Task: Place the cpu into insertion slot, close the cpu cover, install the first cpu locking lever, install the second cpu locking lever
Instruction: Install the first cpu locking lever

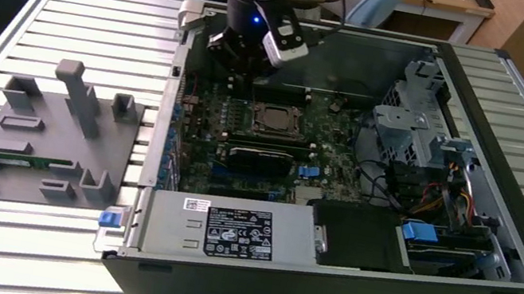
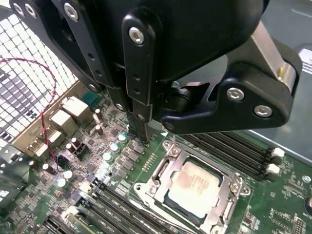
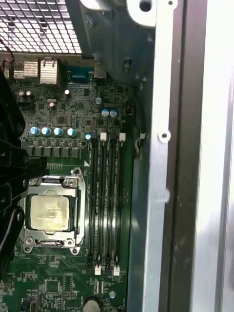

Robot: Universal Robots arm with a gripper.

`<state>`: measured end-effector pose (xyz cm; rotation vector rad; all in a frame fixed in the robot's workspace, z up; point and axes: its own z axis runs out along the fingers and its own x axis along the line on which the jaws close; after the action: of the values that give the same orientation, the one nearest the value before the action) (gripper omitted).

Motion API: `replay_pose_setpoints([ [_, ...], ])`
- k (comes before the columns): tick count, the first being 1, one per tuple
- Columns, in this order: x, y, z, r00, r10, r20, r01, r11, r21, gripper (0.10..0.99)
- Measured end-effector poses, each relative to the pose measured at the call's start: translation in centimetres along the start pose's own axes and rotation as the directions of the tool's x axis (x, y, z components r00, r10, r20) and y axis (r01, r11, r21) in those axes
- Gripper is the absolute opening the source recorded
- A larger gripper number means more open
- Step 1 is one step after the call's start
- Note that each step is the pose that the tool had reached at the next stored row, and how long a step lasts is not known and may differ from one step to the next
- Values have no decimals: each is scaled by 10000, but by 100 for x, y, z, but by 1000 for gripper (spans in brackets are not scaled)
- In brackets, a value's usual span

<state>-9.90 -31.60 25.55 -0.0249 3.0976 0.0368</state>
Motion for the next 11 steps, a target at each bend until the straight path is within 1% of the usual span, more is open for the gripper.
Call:
replay_pose_setpoints([
  [4,29,35,2,10000,-12,21,12,10000,0,106],
  [8,34,121,4,10000,-14,22,14,10000,0,106],
  [11,40,172,5,10000,-14,22,14,10000,0,106],
])
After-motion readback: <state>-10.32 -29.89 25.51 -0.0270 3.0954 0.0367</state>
